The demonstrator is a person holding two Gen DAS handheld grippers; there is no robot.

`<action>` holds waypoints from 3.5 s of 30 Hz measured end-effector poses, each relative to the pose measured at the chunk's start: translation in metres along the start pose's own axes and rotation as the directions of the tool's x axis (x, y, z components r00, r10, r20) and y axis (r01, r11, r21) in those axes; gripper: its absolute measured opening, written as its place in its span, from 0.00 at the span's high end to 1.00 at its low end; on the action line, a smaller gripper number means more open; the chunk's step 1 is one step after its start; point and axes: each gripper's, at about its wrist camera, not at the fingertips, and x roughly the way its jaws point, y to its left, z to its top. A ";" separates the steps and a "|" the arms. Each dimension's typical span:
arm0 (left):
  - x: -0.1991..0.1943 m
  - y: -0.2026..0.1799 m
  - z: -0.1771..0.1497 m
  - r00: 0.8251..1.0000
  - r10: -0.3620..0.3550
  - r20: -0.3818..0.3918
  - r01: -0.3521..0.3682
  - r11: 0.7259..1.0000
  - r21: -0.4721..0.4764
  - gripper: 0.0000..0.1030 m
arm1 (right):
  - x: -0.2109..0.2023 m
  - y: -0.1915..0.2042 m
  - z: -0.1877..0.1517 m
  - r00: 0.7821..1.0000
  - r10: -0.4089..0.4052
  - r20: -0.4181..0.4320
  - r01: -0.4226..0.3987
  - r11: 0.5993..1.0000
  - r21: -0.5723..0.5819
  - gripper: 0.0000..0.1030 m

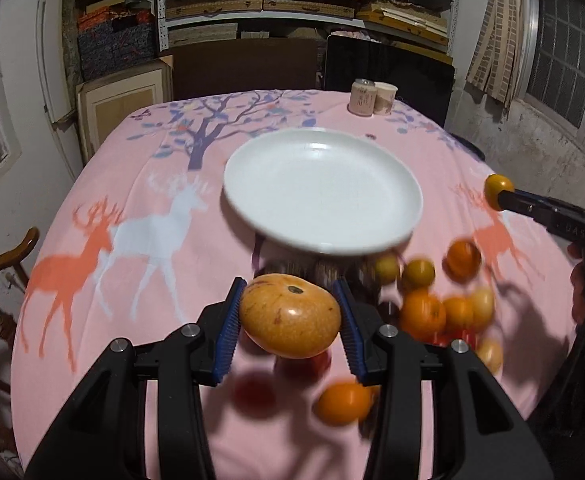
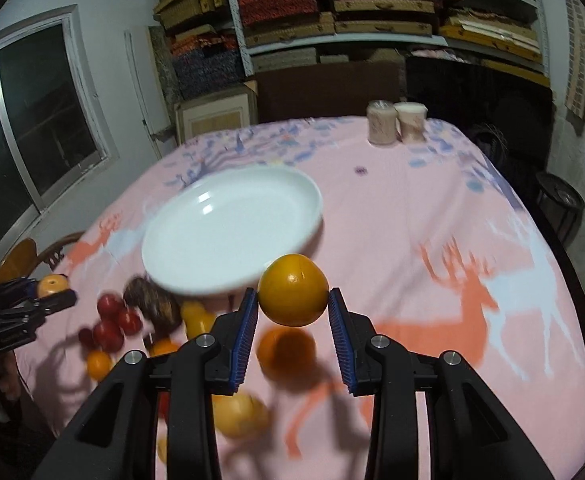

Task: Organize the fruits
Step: 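Carry the yellow-orange fruit onto the plate and release with left tool while right tool places a small orange there, then grasp a red tomato with the left tool while the right tool grasps a large mandarin, then lower the red tomato onto the plate with left tool while right tool releases the mandarin there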

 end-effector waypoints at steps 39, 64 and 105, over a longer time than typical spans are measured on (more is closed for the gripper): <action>-0.003 0.022 -0.068 0.991 0.048 -0.125 -0.042 0.998 0.049 0.17 | 0.002 -0.007 -0.058 0.993 -0.099 -0.071 0.097 0.995 -0.026 0.40; 0.014 0.010 -0.095 0.997 0.034 -0.069 -0.027 0.995 0.092 0.70 | 0.006 -0.013 -0.082 0.987 -0.108 -0.118 0.110 0.994 0.011 0.40; 0.177 -0.026 0.116 0.986 -0.061 -0.155 0.074 0.994 0.076 0.70 | 0.142 0.013 0.101 0.999 0.002 -0.036 -0.004 0.999 -0.041 0.56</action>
